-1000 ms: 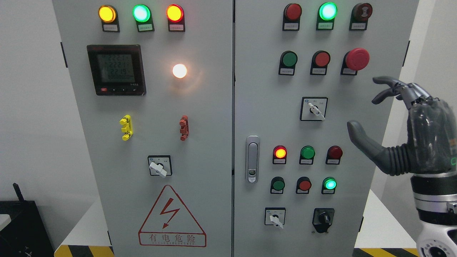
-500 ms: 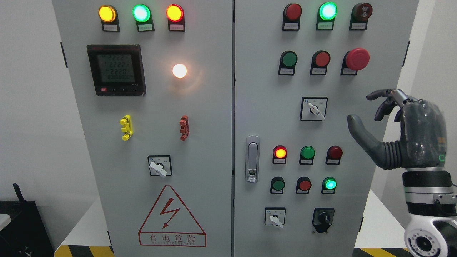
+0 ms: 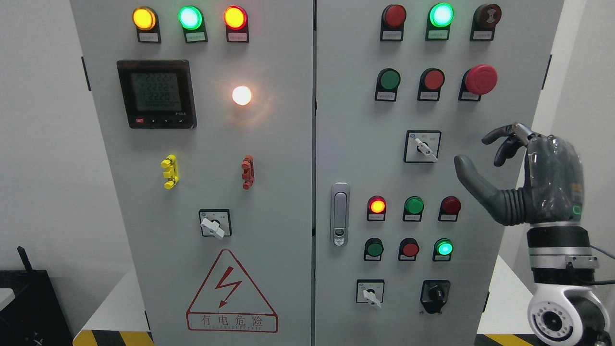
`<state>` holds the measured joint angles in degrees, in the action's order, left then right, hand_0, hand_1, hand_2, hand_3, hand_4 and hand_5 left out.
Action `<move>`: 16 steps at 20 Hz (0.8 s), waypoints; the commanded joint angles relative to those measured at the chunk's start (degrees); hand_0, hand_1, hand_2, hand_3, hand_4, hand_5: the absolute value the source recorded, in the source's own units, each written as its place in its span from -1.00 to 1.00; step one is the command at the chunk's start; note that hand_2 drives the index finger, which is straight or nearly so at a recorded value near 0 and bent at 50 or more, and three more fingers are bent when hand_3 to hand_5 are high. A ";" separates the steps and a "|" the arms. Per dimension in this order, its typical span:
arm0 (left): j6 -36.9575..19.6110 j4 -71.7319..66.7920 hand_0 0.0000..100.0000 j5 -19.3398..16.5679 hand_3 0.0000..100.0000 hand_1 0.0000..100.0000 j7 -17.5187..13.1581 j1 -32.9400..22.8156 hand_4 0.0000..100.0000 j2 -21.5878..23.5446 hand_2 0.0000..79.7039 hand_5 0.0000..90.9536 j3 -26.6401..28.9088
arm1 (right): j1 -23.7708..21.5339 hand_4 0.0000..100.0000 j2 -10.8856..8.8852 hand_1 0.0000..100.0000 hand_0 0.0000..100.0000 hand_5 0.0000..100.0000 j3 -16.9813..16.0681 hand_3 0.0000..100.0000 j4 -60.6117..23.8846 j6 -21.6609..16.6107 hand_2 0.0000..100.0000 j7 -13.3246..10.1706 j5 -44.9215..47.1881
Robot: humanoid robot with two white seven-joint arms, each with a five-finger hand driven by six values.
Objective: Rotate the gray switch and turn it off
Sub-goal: 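Curl the right hand fingers and reach the index finger to the switch knob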
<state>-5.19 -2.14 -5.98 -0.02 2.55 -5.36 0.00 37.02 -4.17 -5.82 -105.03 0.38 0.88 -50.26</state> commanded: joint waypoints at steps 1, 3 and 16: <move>0.00 0.03 -0.76 0.00 -1.00 -0.22 0.02 0.00 -1.00 -0.01 -1.00 -1.00 1.85 | 0.42 0.64 3.38 -0.38 -0.98 0.98 2.74 0.69 0.27 0.15 -0.04 0.00 -1.60; 0.00 -0.06 -0.76 0.00 -1.00 -0.22 0.02 0.00 -1.00 -0.01 -1.00 -1.00 1.85 | 0.51 0.66 3.90 -0.33 -0.99 0.98 2.92 0.71 0.27 0.15 -0.05 -0.09 -1.60; 0.00 0.03 -0.76 0.00 -1.00 -0.22 0.02 0.00 -1.00 -0.01 -1.00 -1.00 1.85 | 0.78 0.78 5.31 -0.22 -0.93 1.00 3.54 0.94 0.71 2.96 0.12 -0.09 -4.15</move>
<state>-5.19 -2.14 -5.98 -0.02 2.55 -5.36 0.00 37.63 -0.98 -3.22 -104.62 2.59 0.92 -53.84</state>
